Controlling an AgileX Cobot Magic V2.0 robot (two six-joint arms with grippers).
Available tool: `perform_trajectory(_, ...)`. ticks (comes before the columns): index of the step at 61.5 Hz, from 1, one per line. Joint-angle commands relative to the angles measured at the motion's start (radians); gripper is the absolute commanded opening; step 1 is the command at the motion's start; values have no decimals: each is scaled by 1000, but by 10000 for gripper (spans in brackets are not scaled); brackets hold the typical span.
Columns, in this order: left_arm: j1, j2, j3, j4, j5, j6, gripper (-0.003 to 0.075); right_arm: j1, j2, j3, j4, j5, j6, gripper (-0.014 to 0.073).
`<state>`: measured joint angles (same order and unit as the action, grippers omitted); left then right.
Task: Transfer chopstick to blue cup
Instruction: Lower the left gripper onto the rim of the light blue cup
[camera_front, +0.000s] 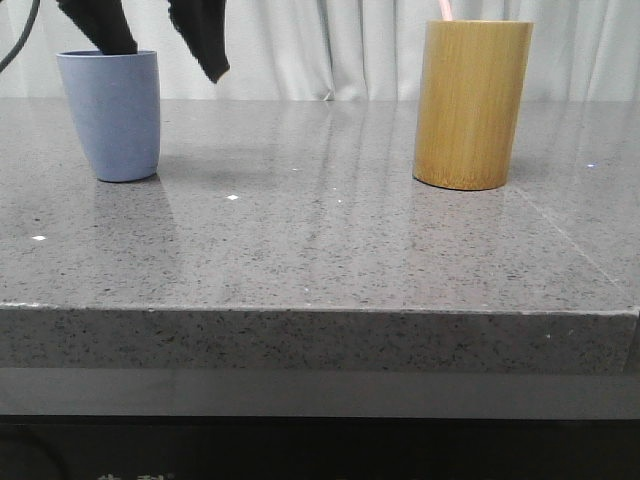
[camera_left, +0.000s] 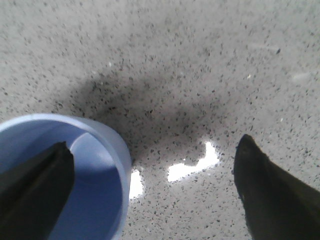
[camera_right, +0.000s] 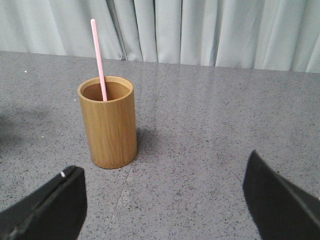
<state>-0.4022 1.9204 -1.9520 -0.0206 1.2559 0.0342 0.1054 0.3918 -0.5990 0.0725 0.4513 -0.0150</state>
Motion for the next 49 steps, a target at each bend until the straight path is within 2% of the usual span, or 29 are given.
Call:
perform_trajectory(1,-7,-51,-11,-3,12,-10,621,-4,14,-34,-6,-73,-6,642)
perform_trajectory(13,-7,-51,-9,1,12,-10,618,-4,14,-34,-6,-72,-6,642)
perform_trajectory(18,-5,-51,-9,1,12,-10,594,-4,14,-34,-6,-72,-6,642)
perform_trajectory(26,0,-51,-9,2,12,-10,465,-4,14,-34,-6,-72,-6,642)
perform_trajectory(39,0,-51,-9,52,12,-10,191,-4,14,-34,-6,-72,-6,642)
perform_trajectory(49,0,-51,-9,81,12,-10,34,-4,14,-34,-6,-72,-6,642)
